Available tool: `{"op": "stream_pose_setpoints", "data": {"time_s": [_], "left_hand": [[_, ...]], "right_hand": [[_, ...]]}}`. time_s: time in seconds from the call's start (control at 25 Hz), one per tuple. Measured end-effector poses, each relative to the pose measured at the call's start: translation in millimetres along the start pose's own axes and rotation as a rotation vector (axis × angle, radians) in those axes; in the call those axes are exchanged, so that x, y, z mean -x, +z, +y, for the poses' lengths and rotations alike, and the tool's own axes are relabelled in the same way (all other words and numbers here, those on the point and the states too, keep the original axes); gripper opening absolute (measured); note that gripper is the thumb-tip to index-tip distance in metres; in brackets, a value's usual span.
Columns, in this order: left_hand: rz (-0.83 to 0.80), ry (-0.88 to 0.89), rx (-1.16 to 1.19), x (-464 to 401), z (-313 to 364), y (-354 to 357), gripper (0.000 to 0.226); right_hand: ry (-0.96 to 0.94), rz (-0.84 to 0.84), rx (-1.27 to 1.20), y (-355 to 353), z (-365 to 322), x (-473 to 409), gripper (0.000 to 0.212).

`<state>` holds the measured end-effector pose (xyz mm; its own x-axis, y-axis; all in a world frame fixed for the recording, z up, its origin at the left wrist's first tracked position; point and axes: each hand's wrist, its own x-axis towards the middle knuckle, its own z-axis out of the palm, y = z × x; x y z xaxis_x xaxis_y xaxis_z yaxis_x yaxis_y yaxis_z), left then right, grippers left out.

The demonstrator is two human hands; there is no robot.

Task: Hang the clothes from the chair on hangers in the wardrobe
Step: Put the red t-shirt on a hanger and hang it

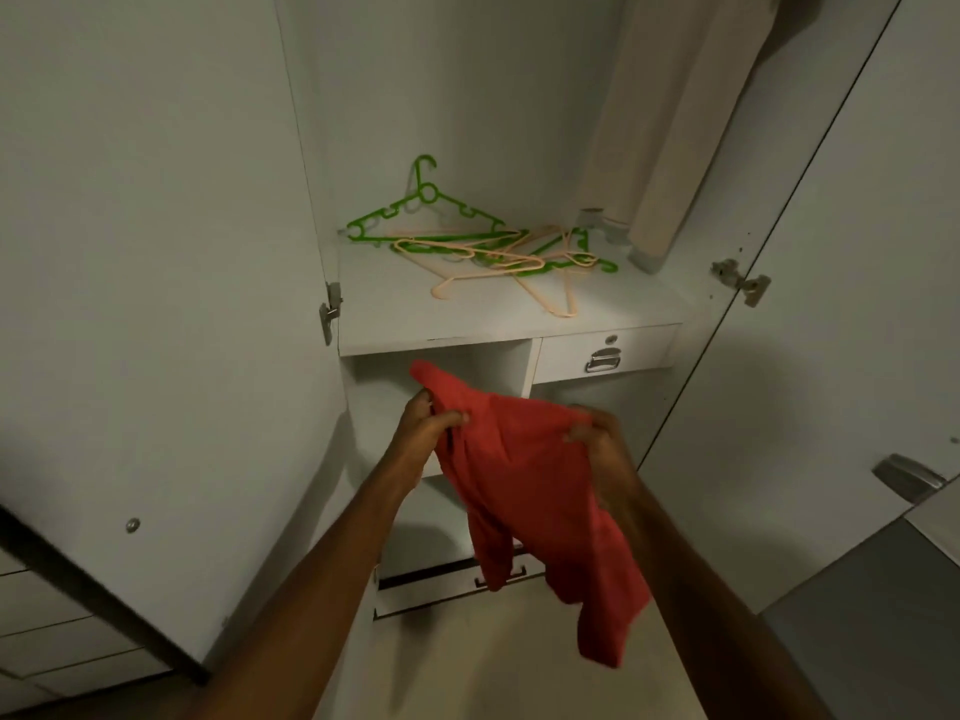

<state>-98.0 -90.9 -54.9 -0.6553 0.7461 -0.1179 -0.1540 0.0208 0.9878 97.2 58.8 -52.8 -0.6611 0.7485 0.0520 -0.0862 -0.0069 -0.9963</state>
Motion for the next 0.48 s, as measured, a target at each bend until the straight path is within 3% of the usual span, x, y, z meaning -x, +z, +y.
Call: {"op": "stream_pose_setpoints", "data": {"time_s": [0.12, 0.2, 0.28, 0.36, 0.44, 0.48], "left_hand": [[-0.045, 0.064, -0.271, -21.5, 2.2, 10.7, 0.109], [-0.042, 0.189, -0.503, -34.4, 7.6, 17.1, 0.129], [-0.18, 0.246, -0.651, -41.0, 20.2, 28.2, 0.116], [-0.364, 0.192, -0.635, -50.4, 27.6, 44.9, 0.074], [-0.331, 0.211, -0.587, -59.7, 25.0, 56.9, 0.038], [-0.277, 0.237, -0.565, -67.0, 22.8, 61.7, 0.035]], "right_hand": [[-0.13, -0.061, 0.167, 8.5, -9.9, -30.4, 0.01], [-0.176, -0.067, 0.287, 12.4, -16.6, -43.4, 0.01], [-0.2, -0.101, 0.32, 16.2, -23.5, -55.0, 0.021], [-0.198, -0.16, 0.291, 14.8, -22.7, -71.5, 0.035], [-0.178, -0.189, 0.254, 11.5, -19.0, -84.5, 0.039], [-0.175, -0.192, 0.234, 6.6, -17.0, -92.9, 0.039]]}}
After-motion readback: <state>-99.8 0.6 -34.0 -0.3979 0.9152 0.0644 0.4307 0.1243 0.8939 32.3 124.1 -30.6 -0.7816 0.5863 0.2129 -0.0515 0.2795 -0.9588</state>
